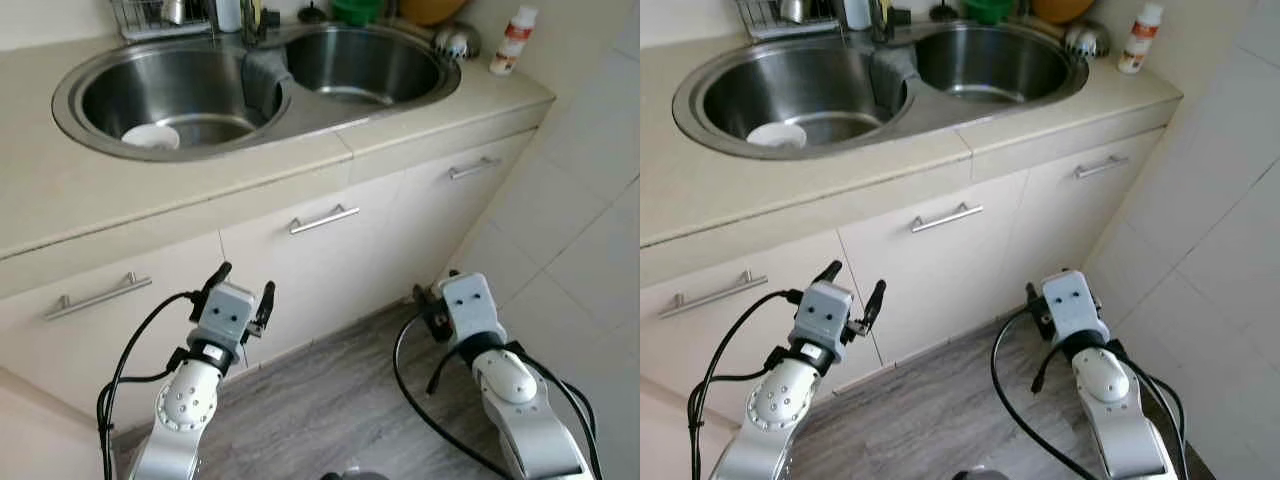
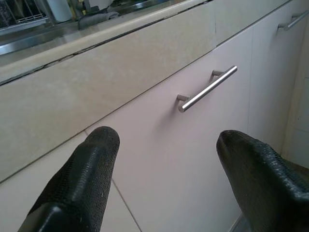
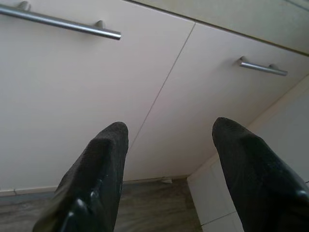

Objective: Kitchen organization

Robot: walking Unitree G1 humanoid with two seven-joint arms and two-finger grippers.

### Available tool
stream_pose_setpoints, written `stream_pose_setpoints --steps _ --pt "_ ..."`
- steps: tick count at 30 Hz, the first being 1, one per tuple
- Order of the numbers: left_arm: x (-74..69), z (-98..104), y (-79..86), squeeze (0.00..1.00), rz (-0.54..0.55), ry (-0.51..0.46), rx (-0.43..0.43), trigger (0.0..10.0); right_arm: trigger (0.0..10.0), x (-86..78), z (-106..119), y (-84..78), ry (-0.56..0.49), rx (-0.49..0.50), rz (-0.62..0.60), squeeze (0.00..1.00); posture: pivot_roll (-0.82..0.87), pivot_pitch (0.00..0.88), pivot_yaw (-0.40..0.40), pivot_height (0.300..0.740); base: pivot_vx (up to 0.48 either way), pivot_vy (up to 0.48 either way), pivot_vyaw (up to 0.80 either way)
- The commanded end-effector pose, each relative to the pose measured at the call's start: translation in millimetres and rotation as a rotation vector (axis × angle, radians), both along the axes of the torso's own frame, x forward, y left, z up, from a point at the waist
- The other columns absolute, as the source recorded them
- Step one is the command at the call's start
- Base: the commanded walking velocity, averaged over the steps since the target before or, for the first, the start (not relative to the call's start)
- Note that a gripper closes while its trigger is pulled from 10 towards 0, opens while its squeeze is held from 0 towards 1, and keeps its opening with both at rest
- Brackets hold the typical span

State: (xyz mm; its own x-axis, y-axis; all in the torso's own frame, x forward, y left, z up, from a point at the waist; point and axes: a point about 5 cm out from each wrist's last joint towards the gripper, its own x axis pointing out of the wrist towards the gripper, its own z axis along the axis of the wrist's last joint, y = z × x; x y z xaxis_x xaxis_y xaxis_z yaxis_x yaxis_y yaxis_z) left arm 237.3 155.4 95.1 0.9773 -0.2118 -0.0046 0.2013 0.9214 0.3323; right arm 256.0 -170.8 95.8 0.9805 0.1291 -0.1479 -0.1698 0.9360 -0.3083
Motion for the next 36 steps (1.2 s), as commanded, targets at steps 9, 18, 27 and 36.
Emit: stream_pose_setpoints --steps 9,18,27,36 --pt "1.0 2.3 -2.2 0.0 -0.006 0.001 -0.018 10.0 10.0 2.1 -0.7 -4.9 0.002 0.017 -0.027 0.0 -0.04 0.043 -0.052 0.74 0.0 -0.251 -0.8" --pt "1.6 0.1 -1.9 0.0 -0.007 0.014 -0.034 10.0 10.0 2.5 -1.1 -5.7 0.003 0.021 -0.029 0.0 -0.04 0.046 -0.053 0.74 0.0 0.295 -0.8" --pt "2.4 -1.8 0.6 0.0 -0.01 0.018 -0.039 10.0 10.0 3.4 -1.1 -6.1 0.003 0.034 -0.04 0.0 -0.04 0.045 -0.05 0.74 0.0 0.0 -0.8" --pt "3.9 -4.2 0.6 0.0 -0.013 0.024 -0.03 10.0 10.0 5.1 -1.4 -6.7 0.005 0.041 -0.045 0.0 -0.04 0.043 -0.049 0.74 0.0 0.0 -0.8"
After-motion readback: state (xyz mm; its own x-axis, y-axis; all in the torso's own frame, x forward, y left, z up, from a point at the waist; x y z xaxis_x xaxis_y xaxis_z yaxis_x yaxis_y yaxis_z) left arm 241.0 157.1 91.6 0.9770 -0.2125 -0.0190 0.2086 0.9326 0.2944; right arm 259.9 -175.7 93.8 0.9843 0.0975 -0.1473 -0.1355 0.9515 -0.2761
